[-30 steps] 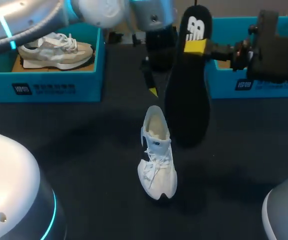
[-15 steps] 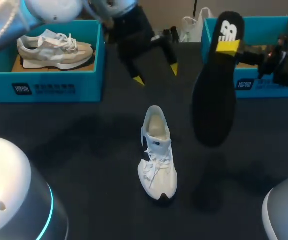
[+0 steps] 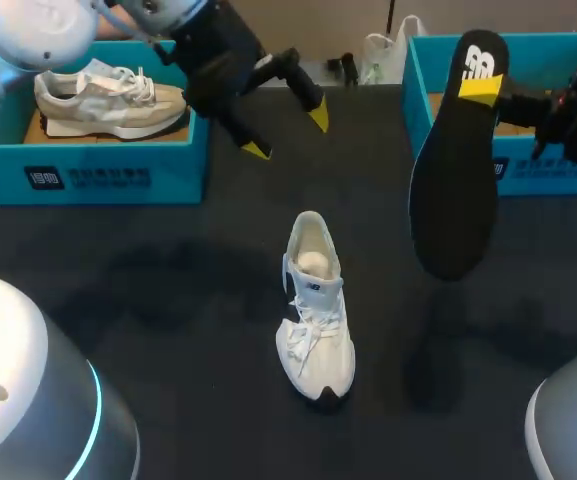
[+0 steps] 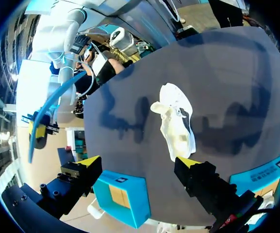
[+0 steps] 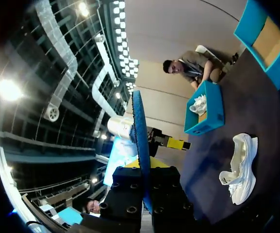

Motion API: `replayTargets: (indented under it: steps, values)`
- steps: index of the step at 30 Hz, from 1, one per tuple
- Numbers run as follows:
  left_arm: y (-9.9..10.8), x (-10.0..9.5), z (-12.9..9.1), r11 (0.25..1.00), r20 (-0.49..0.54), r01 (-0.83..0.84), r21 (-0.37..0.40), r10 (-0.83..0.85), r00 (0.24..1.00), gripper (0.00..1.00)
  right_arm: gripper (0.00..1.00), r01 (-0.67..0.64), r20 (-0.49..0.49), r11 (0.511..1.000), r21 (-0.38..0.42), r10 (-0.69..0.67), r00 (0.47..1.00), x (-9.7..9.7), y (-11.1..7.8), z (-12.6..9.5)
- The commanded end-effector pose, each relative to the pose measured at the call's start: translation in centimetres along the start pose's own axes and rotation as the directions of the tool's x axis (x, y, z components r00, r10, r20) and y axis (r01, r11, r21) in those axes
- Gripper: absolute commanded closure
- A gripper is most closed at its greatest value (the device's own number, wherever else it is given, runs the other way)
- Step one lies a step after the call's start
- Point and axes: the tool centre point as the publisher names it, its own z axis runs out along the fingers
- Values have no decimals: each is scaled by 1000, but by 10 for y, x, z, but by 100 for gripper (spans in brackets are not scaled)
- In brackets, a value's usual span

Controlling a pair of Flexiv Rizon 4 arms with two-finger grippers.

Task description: Take the shoe out of the shoebox, open the shoe tongue, remove and reinsert the insole, then place the shoe into the shoebox

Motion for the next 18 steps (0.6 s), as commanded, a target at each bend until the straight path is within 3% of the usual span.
replayTargets:
  steps: [1, 7, 10, 18]
  values:
    - [-4, 2, 0, 1000, 7, -1, -12, 1, 1000, 0, 100, -6, 8, 999, 45, 5, 1000, -5, 19, 11]
    - [-4, 2, 0, 1000, 7, -1, -12, 1, 1000, 0, 100, -106, 44, 991, 84, 103, 994, -24, 34, 14]
    - [-4, 2, 0, 1000, 7, -1, -12, 1, 1000, 0, 100, -187, 96, 981, 54, 181, 979, -37, 39, 11]
    - [-4, 2, 0, 1000, 7, -1, -12, 1, 1000, 0, 100, -187, 96, 981, 54, 181, 979, -37, 39, 11]
